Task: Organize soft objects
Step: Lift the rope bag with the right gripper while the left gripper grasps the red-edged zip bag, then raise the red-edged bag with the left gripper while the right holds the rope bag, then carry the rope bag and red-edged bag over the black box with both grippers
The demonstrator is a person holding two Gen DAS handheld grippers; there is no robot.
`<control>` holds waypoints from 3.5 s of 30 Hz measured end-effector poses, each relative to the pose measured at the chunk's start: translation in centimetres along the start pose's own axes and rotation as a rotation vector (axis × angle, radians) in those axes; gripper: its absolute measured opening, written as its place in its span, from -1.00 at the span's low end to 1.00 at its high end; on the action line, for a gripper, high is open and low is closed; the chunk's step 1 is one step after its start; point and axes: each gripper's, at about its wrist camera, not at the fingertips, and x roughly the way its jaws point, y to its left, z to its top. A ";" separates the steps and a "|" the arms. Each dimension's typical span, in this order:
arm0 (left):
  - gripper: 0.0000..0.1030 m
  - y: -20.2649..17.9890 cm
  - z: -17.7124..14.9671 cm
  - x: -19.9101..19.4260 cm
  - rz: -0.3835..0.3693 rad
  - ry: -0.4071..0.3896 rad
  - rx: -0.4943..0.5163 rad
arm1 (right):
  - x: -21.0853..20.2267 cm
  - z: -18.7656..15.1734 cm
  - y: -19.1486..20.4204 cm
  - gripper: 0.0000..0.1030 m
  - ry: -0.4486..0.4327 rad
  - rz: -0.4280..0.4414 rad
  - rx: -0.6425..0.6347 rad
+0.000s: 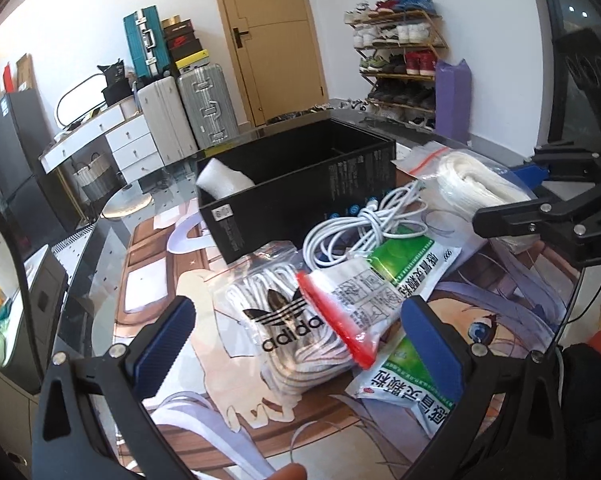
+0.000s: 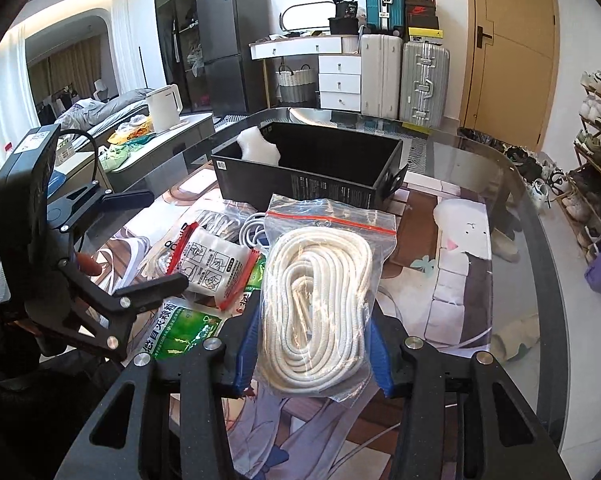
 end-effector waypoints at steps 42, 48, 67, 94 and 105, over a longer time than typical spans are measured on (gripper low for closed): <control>0.16 -0.7 0.4 -0.1 -0.116 0.008 0.057 | 0.8 -0.4 -0.3 -0.08 0.020 0.010 0.007; 0.16 0.8 0.6 -1.3 -0.129 -0.027 0.001 | 0.4 -0.2 -0.2 -0.09 0.002 0.009 0.006; 0.16 3.6 3.4 -2.0 -0.089 -0.079 -0.099 | -1.3 1.3 0.6 -0.09 -0.107 0.019 0.002; 0.16 6.6 7.1 -0.9 -0.053 -0.147 -0.137 | -2.0 7.3 -0.6 -0.09 -0.209 -0.008 0.041; 0.17 7.3 8.6 0.8 -0.047 -0.154 -0.146 | -1.0 9.4 -1.5 -0.09 -0.216 -0.021 0.052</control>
